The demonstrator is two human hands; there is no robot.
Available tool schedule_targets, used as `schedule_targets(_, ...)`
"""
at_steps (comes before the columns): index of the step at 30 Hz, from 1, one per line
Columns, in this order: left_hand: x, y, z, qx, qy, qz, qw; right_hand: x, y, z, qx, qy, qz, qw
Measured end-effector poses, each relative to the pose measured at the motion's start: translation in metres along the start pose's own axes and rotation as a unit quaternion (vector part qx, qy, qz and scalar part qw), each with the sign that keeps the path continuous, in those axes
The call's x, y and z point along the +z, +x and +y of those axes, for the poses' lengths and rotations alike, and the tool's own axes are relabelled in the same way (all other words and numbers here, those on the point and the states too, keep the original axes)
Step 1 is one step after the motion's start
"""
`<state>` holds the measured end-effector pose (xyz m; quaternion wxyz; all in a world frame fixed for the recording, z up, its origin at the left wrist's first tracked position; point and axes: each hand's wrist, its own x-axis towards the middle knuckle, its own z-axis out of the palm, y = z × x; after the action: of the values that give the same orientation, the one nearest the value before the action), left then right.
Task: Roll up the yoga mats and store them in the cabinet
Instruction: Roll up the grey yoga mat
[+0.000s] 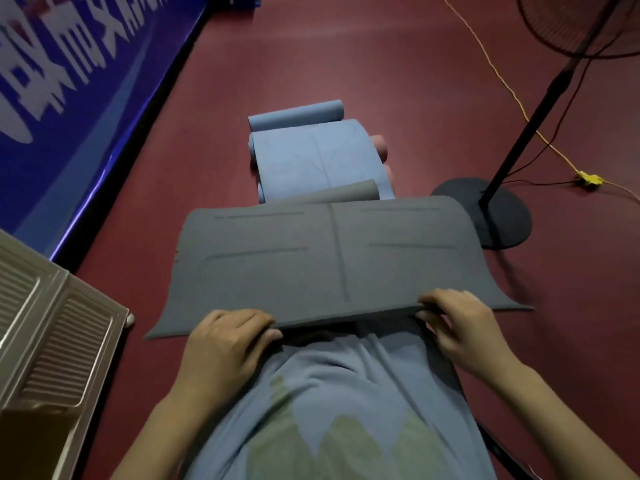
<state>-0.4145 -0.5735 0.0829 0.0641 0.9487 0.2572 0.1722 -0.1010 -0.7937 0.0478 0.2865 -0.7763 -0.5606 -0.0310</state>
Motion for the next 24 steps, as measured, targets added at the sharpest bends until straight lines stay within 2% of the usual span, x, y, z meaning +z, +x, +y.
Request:
schedule_targets(2,0.002,0.004,-0.003,-0.023,-0.015,0.017,0.999,-0.006,0.004,-0.009,0.004,-0.005,0.003,1.0)
schedule_targets(6,-0.04,-0.002,0.002,-0.053,-0.002,0.073,0.996,-0.027,-0.001,-0.033,0.008,0.028,0.02,0.999)
schedule_targets(9,-0.04,-0.016,-0.007,-0.091,0.012,0.038,0.995,-0.026,-0.003,-0.042,-0.015,0.049,-0.072,0.996)
schedule_targets(12,-0.007,-0.031,-0.019,-0.147,-0.031,-0.007,0.989,-0.009,-0.002,-0.04,0.016,0.083,-0.158,0.984)
schedule_targets(15,0.017,-0.024,-0.023,-0.217,-0.083,0.003,0.973,0.011,-0.003,-0.033,0.065,0.125,-0.175,0.974)
schedule_targets(17,0.02,-0.015,-0.025,-0.242,-0.115,-0.005,0.963,0.015,-0.004,-0.028,0.08,0.14,-0.157,0.974)
schedule_targets(20,0.018,-0.012,-0.028,-0.244,-0.133,-0.001,0.961,0.012,-0.007,-0.026,0.034,0.135,-0.111,0.984)
schedule_targets(24,0.022,-0.017,-0.02,-0.15,-0.146,0.072,0.975,0.014,-0.014,-0.024,-0.022,0.098,-0.081,0.992)
